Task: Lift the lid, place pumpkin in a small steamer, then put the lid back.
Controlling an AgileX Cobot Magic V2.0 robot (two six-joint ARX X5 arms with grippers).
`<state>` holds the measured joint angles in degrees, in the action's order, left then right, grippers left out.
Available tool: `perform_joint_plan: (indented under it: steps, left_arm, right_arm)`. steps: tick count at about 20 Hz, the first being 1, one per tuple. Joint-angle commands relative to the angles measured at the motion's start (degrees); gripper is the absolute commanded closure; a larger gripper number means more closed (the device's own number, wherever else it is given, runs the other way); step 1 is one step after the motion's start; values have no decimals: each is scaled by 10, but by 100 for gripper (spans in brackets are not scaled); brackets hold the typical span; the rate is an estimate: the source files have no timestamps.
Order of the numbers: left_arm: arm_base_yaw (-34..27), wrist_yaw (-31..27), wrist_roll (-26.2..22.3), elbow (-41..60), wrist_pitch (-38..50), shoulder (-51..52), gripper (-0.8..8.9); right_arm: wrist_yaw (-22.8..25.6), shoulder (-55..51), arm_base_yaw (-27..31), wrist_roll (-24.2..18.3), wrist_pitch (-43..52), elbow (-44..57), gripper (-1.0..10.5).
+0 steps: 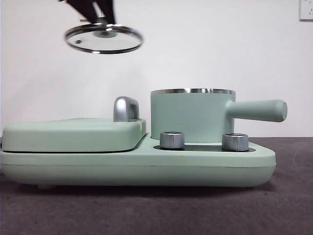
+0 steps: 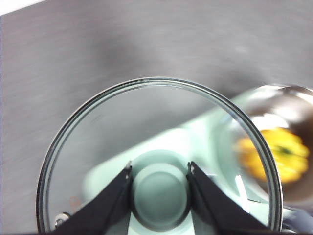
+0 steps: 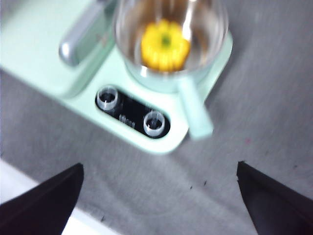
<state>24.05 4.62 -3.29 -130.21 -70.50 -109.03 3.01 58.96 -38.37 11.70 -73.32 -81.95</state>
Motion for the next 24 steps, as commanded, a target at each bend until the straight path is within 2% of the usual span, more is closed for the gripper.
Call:
perform_joint_plan:
  steps: [1, 5, 11, 17, 24]
  left_arm:
    - [40, 4, -5, -18, 17, 2, 798]
    - [117, 4, -5, -18, 43, 0, 798]
    - [191, 4, -6, -18, 61, -31, 799]
    - [215, 4, -23, -18, 70, -81, 799]
    - [213, 17, -35, -18, 148, -96, 799]
  right_arm:
    - [-10, -101, -21, 41, 53, 101, 450]
    - [-48, -273, -43, 60, 126, 256, 450]
    - [-49, -417, -44, 61, 129, 318, 451]
    - [-51, -442, -44, 61, 122, 318, 451]
    - [-51, -442, -44, 59, 120, 318, 451]
